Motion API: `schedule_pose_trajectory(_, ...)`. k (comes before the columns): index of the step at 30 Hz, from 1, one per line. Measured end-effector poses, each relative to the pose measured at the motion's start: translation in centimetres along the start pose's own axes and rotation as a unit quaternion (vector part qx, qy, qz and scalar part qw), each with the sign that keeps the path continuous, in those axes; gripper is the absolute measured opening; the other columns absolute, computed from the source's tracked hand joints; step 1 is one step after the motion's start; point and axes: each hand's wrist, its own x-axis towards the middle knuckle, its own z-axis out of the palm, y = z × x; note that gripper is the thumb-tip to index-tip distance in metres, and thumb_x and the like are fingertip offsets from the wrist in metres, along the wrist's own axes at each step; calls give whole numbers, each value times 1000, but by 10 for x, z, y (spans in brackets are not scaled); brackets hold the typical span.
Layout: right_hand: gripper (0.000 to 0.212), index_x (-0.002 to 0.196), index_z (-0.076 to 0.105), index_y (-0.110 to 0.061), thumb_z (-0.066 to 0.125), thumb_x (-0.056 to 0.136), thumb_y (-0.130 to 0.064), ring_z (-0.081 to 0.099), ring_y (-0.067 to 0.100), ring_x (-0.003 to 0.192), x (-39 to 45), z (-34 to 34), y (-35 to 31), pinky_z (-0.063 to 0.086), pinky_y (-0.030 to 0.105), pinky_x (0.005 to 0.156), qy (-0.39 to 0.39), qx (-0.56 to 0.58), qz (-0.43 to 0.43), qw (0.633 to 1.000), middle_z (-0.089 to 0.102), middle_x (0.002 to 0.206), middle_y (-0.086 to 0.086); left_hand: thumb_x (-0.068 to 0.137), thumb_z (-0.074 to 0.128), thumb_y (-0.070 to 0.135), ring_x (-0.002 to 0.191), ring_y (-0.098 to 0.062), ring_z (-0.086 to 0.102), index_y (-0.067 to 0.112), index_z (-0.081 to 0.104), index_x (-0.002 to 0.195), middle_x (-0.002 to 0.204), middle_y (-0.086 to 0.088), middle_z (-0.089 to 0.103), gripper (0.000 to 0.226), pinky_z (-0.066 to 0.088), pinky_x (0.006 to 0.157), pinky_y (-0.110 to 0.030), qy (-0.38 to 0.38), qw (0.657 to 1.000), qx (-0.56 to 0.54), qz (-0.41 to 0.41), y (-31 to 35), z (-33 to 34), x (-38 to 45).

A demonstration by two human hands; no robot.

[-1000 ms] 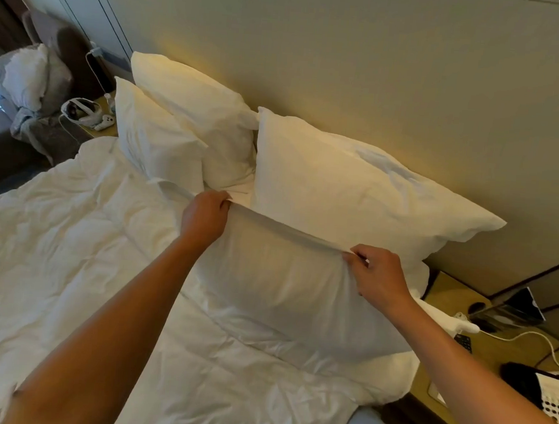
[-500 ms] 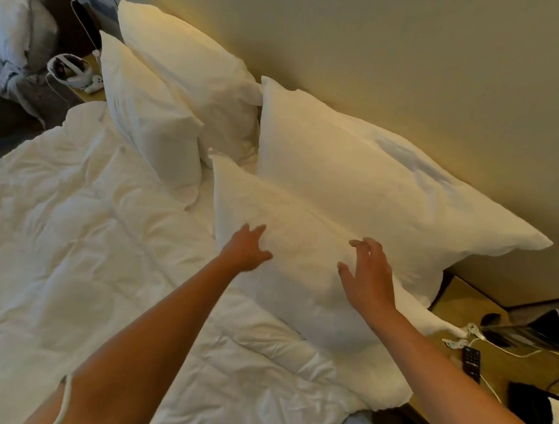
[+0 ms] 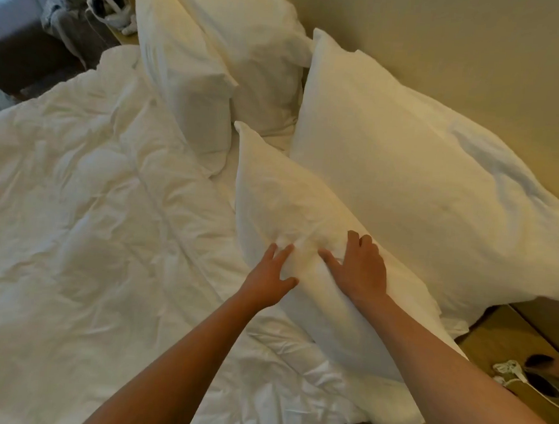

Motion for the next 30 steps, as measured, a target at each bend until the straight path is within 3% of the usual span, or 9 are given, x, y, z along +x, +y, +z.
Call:
schedule_pose_trajectory(3, 53, 127, 49, -16, 43, 102, -62, 68, 35, 79, -4, 4, -1, 37, 36, 55, 12, 16, -16, 1000, 68, 100, 8, 94, 66, 42, 148, -26, 35, 37, 18, 161, 169, -5, 18, 82, 36, 115, -38, -3, 1000, -9, -9, -3, 8, -9)
schedule_pose_trajectory(5, 35, 118, 54, -17, 43, 107, -49, 66, 35, 68, -21, -15, -5, 35, 36, 54, 25, 30, -41, 998, 68, 80, 7, 93, 67, 41, 147, -25, 37, 36, 16, 161, 166, -5, 25, 85, 36, 114, -36, 10, 1000, -22, -3, 4, 5, -36)
schedule_pose_trajectory(8, 21, 97, 57, -18, 49, 106, -36, 64, 35, 72, -15, -20, -15, 38, 37, 59, 0, 140, -52, 989, 68, 77, 9, 91, 71, 40, 143, -23, 43, 32, 13, 162, 162, -3, 34, 92, 39, 112, -34, 9, 999, -35, -9, -2, 10, -41)
schedule_pose_trajectory(12, 39, 68, 41, -26, 59, 103, -26, 51, 13, 60, -16, -25, -44, 33, 34, 61, -13, 258, -94, 962, 53, 63, -8, 89, 74, 43, 141, -25, 47, 31, 2, 162, 164, -4, 33, 103, 43, 113, -39, 17, 997, -65, -39, -8, 5, -45)
schedule_pose_trajectory(17, 43, 63, 44, -22, 66, 100, -23, 42, 5, 53, -10, -44, -67, 31, 20, 52, 18, 338, -116, 934, 46, 55, -10, 84, 76, 51, 139, -27, 48, 30, -4, 162, 164, -5, 30, 114, 47, 111, -45, 69, 994, -87, -14, -1, -9, -40)
schedule_pose_trajectory(21, 33, 74, 60, -9, 67, 98, -31, 49, 8, 56, 4, -75, -51, 34, 26, 54, 41, 360, -102, 926, 55, 61, -6, 82, 75, 56, 139, -26, 47, 36, -3, 161, 165, -6, 26, 113, 49, 107, -46, 127, 989, -71, 14, 26, -16, -37)
schedule_pose_trajectory(24, 22, 106, 66, -17, 66, 97, -37, 68, 23, 87, 28, -89, -18, 43, 32, 69, 48, 278, -60, 958, 71, 93, 1, 84, 74, 54, 146, -27, 39, 38, 2, 161, 168, -4, 21, 107, 42, 114, -48, 96, 992, -73, 24, 46, -8, -27)
schedule_pose_trajectory(27, 59, 143, 45, -22, 68, 94, -45, 60, 34, 119, 40, -84, 20, 51, 41, 87, 6, 162, -8, 987, 60, 132, 10, 87, 73, 51, 152, -27, 28, 35, 4, 162, 169, -6, 18, 103, 30, 123, -45, 26, 998, -60, 6, 60, 14, -16)
schedule_pose_trajectory(30, 74, 147, 37, -19, 63, 92, -59, 55, 39, 122, 23, -57, 49, 50, 48, 92, -23, 99, 31, 994, 52, 136, 14, 89, 71, 49, 154, -27, 23, 33, 5, 162, 169, -8, 17, 100, 26, 124, -44, -19, 998, -53, -31, 66, 37, -6)
